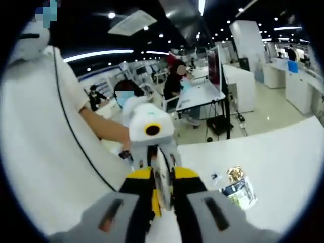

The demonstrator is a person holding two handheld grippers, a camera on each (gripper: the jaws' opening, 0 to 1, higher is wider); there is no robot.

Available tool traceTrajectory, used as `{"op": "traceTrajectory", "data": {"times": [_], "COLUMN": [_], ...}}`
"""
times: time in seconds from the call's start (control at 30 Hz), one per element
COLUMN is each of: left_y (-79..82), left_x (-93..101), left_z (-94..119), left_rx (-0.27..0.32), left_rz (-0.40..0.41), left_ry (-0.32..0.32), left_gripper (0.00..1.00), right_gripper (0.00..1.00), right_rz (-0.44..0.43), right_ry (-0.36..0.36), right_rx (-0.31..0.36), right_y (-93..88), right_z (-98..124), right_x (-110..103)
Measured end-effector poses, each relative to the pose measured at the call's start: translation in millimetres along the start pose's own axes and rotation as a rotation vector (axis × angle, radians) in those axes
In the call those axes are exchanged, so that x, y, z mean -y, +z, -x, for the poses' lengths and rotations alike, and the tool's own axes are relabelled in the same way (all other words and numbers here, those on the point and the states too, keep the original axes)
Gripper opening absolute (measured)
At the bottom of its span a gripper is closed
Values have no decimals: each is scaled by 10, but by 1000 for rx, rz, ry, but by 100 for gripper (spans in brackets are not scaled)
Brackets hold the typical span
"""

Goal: Arrange the skincare products in the storage area until every visible bottle or jar stands upright without overlapping.

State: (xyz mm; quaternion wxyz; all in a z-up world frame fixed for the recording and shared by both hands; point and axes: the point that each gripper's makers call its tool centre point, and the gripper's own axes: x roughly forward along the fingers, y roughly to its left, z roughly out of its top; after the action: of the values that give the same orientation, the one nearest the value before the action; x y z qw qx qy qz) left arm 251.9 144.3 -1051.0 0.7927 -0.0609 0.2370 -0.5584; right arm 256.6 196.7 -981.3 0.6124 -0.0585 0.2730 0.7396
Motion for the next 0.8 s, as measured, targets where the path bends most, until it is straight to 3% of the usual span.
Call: {"op": "traceTrajectory", "data": {"times": [0.33,0.53,0.8], "left_y": [-28,-13,-30], "left_x": [0,1,-31], "left_z": [52,71,79], "left_rx": [39,80,84], "left_rz": [7,19,13], "left_ry": [30,39,45], "left_gripper": [14,14,14], "right_gripper": [21,22,25], "right_rz": [-5,3,40], "right_ry": [-15,-20,-39], "right_rx": [-11,-25,-65], "right_y": [-69,-68,-44], "right_z": [-89,-43,36], "right_x": [-18,-12,13]}}
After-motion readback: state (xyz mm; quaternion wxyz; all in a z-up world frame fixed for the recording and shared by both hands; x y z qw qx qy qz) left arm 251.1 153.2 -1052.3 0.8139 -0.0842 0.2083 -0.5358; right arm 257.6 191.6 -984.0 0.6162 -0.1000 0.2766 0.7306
